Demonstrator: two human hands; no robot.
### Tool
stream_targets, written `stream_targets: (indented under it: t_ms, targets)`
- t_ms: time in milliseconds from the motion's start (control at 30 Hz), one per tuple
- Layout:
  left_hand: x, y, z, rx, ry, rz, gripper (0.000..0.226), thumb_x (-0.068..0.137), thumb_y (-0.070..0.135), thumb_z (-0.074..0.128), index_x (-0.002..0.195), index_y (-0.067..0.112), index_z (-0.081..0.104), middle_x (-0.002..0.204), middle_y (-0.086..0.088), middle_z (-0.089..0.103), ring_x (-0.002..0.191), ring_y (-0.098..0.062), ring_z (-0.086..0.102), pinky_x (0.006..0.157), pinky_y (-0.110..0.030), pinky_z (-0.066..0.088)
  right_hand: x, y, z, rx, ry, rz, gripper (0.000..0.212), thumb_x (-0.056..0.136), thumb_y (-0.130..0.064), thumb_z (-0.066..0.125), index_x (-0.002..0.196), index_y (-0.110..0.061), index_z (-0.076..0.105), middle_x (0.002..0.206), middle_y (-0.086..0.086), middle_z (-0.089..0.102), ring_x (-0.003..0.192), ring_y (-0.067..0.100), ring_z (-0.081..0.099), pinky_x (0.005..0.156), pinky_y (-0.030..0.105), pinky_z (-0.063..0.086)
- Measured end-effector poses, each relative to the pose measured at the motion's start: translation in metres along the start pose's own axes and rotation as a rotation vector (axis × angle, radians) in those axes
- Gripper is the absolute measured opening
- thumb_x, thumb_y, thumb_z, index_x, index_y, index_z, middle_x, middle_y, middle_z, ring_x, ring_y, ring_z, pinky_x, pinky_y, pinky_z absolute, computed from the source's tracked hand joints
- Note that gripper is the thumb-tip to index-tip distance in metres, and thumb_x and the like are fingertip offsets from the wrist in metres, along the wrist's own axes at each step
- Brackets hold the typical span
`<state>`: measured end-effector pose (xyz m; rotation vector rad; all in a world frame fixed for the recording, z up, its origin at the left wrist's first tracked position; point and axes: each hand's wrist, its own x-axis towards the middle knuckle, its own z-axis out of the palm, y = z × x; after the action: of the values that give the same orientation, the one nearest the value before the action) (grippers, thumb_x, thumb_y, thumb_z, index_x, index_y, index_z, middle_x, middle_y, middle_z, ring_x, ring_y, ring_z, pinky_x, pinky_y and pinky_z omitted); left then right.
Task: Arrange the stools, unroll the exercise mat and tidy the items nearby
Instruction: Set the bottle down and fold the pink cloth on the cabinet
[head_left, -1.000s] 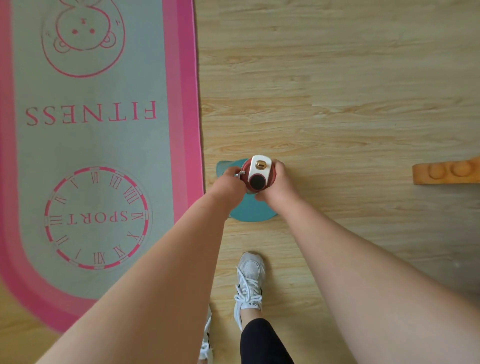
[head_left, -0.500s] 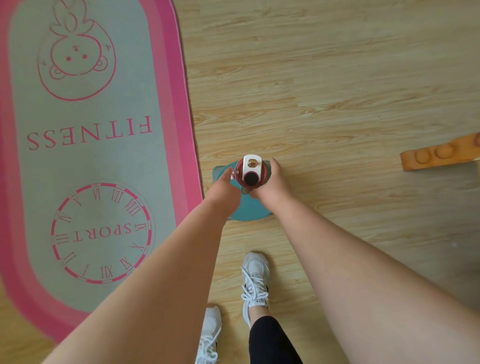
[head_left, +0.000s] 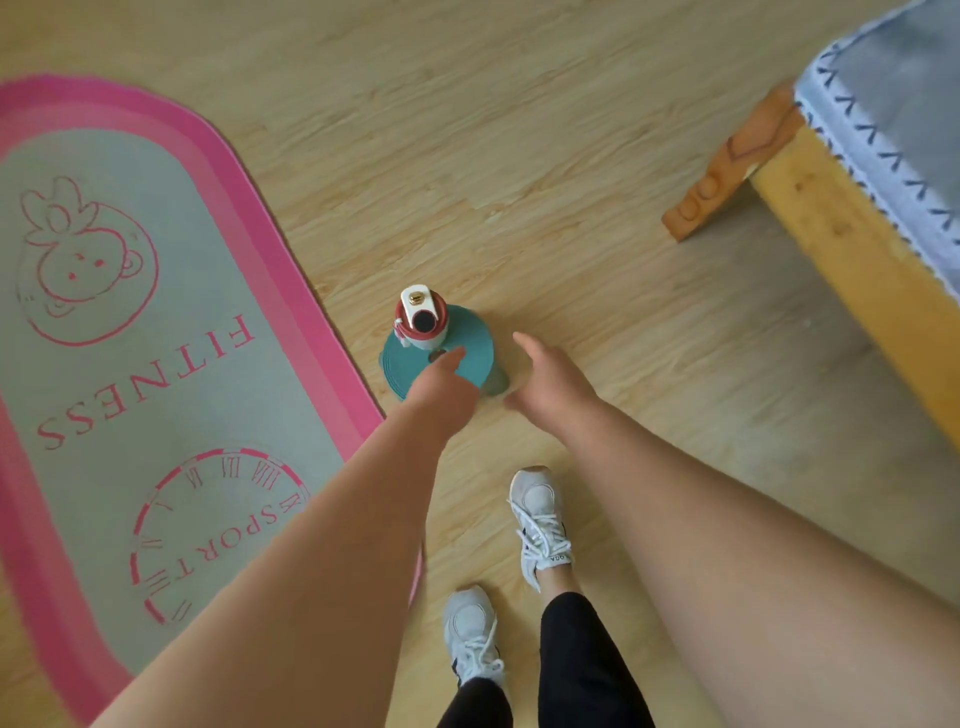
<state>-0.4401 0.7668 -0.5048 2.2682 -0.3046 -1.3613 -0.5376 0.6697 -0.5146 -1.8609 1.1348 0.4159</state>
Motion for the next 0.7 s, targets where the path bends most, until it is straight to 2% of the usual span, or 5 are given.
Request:
stream_targets:
  t_ms: [133,267,433,533,700]
  targets:
    - [-0.041,0.024,0.046,0.136,-0.074,0.051,0.053,0.096,0.025,0.051,0.146,0.017,0.036,0.142,-0.009,0.045,0.121,-0.029,0.051,0.097,-0.035,0.043,-0.058,0.058,-0.026,0.033,0.064,0.106,0.079,0.083,-0.02,0.067,0.15,-0.03,0.027,0.144,0.006,0.039,0.123,0.025,0.049,0.082,0.028,0.041]
    - [-0.074,0.044,0.095,0.189,-0.135,0.091,0.054,0.097,0.033,0.049,0.147,0.017,0.036,0.146,-0.009,0.043,0.131,-0.029,0.042,0.105,-0.036,0.034,-0.108,0.113,-0.047,0.119,0.121,0.231,0.077,0.084,-0.024,0.064,0.15,-0.03,0.025,0.143,0.003,0.039,0.119,0.024,0.051,0.079,0.03,0.042]
    - [-0.119,0.069,0.175,0.247,-0.234,0.142,0.054,0.097,0.032,0.051,0.147,0.018,0.036,0.146,-0.008,0.044,0.131,-0.027,0.044,0.104,-0.032,0.035,-0.171,0.185,-0.075,0.208,0.196,0.373,0.075,0.085,-0.023,0.063,0.15,-0.032,0.026,0.143,0.001,0.038,0.121,0.022,0.051,0.085,0.032,0.048]
    - [-0.148,0.085,0.228,0.368,-0.305,0.218,0.052,0.098,0.032,0.048,0.145,0.015,0.036,0.147,-0.008,0.043,0.133,-0.026,0.043,0.104,-0.033,0.037,-0.208,0.23,-0.089,0.25,0.222,0.449,0.076,0.085,-0.024,0.063,0.15,-0.032,0.025,0.144,0.001,0.038,0.121,0.022,0.051,0.091,0.034,0.049]
    - [-0.199,0.096,0.31,0.456,-0.349,0.279,0.048,0.099,0.03,0.046,0.144,0.013,0.039,0.146,-0.009,0.043,0.133,-0.027,0.043,0.104,-0.033,0.037,-0.274,0.306,-0.108,0.332,0.286,0.517,0.077,0.084,-0.021,0.063,0.15,-0.032,0.026,0.142,0.0,0.039,0.113,0.02,0.056,0.082,0.03,0.05]
